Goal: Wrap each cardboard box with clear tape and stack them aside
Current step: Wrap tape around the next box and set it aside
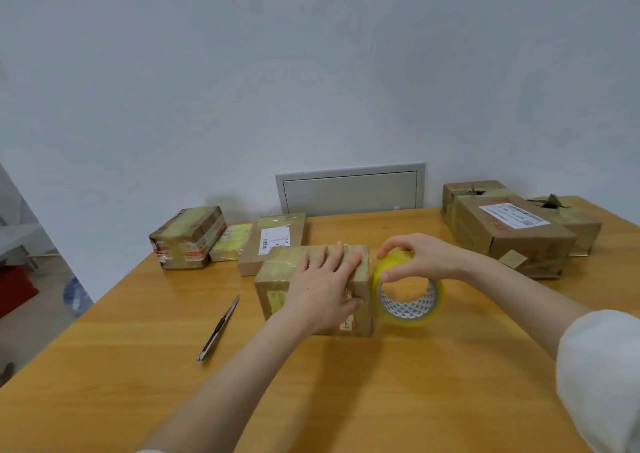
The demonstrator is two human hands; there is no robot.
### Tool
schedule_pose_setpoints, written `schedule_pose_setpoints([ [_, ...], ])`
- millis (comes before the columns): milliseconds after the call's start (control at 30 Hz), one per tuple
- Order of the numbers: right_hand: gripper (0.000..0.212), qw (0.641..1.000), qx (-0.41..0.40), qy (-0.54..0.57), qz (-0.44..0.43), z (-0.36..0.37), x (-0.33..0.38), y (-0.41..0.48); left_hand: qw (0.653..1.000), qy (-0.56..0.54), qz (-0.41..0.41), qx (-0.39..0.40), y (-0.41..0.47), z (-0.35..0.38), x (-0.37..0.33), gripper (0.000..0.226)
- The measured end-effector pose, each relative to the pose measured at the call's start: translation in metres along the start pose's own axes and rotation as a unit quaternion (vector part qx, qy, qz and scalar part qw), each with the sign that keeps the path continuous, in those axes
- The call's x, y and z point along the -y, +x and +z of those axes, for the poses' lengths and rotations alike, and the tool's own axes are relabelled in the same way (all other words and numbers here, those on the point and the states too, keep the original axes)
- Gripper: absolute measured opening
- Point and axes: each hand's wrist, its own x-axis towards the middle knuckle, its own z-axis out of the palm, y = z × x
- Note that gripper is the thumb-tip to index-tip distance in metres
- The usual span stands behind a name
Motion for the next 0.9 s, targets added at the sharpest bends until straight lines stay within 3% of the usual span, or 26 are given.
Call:
schedule_pose_setpoints([
  [100, 0.037, 1.000, -0.003, 0.023, 0.004, 0.003, -0.004, -0.004, 0.999, -0.028, 0.002, 0.033, 0.009, -0.016, -0.004, 0.082],
  [267, 0.035, 1.000, -0.002, 0.012, 0.007, 0.005, -0.001, -0.007, 0.996, 0.013, 0.007, 0.090, 0.036, -0.044, -0.016, 0.108],
  [400, 0.038, 0.999, -0.019, 0.027, 0.010, 0.006, 0.000, -0.012, 0.990, 0.033, 0.014, 0.134, 0.049, -0.039, -0.020, 0.113],
  [500, 0.054, 0.998, -0.037, 0.041, 0.001, -0.010, 0.011, -0.018, 0.994, -0.058, 0.008, 0.097, 0.048, -0.042, -0.005, 0.114],
  [567, 0.059, 0.990, -0.094, 0.100, -0.016, -0.033, 0.023, -0.021, 0.984, -0.170, 0.000, 0.050, 0.048, -0.052, 0.011, 0.114],
  [633, 0.053, 0.963, -0.161, 0.212, -0.041, -0.057, 0.038, -0.024, 0.947, -0.321, -0.015, 0.005, 0.048, -0.065, 0.026, 0.111],
  [767, 0.036, 0.911, -0.206, 0.345, -0.096, -0.076, 0.066, -0.017, 0.821, -0.570, -0.013, -0.033, 0.039, -0.067, 0.039, 0.109],
  [900, 0.029, 0.930, -0.188, 0.299, -0.103, -0.069, 0.084, -0.005, 0.772, -0.633, -0.011, -0.051, 0.023, -0.052, 0.043, 0.090],
])
